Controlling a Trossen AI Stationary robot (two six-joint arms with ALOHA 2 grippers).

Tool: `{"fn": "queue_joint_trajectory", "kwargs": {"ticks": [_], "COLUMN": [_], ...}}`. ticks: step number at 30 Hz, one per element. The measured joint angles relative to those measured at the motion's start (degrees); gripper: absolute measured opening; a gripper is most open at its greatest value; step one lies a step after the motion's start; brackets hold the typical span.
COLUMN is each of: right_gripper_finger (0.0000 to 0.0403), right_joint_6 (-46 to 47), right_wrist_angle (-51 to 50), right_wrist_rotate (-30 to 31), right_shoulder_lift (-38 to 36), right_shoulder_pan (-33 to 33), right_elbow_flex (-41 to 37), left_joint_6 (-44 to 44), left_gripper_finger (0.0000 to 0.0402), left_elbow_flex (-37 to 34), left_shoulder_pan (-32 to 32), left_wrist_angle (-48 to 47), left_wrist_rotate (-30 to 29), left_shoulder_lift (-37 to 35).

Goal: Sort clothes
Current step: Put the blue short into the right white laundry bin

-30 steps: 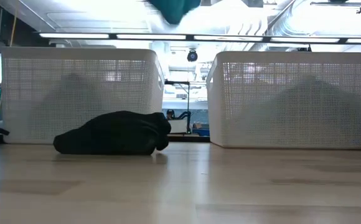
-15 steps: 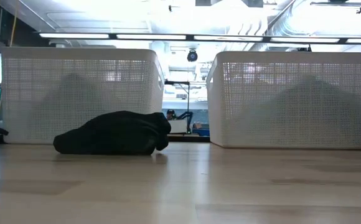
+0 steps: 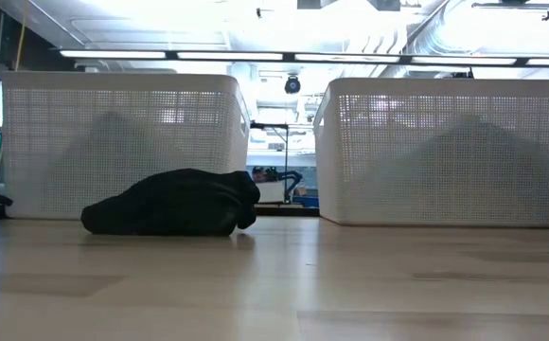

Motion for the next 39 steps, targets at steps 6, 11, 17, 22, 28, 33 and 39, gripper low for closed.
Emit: {"fn": "queue_joint_trajectory", "kwargs": {"ticks": [6,11,17,22,28,33,39], "right_gripper_finger": [0.0023,0.0022,0.0033,0.0047,0.0091,0.0168,0.0215], "right_joint_6": [8.2,25.8,46.4,37.2,25.9,18.1,17.5], "right_wrist_angle": [-16.9,-35.3,-63.6,-64.5,-66.9,-71.3,-71.1], "right_wrist_rotate": [26.1,36.0,23.9,5.1,-2.2,-15.9,-18.1], "right_shoulder_lift": [-11.2,-21.6,-26.4,-21.1,-8.6,0.4,3.0], "right_shoulder_pan": [0.7,-5.4,-26.8,-45.5,-56.5,-61.8,-62.8], "right_elbow_flex": [0.0,0.1,0.0,0.0,0.0,0.0,0.0], "left_joint_6": [0.5,2.5,7.4,10.7,5.2,-4.0,-11.4], "left_gripper_finger": [0.0138,0.0158,0.0159,0.0160,0.0160,0.0160,0.0160], "left_elbow_flex": [0.2,0.1,-1.1,-4.6,-8.6,-10.8,-12.6], "left_shoulder_pan": [-0.3,-0.2,-0.3,0.2,1.2,-1.1,-6.9], "left_wrist_angle": [-6.4,-15.3,-17.4,-17.3,-16.6,-16.6,-16.7], "left_wrist_rotate": [3.2,-4.5,-12.2,-17.6,-11.9,-4.2,-4.9], "left_shoulder_lift": [-7.9,-13.3,-16.6,-16.8,-16.2,-16.2,-16.2]}}
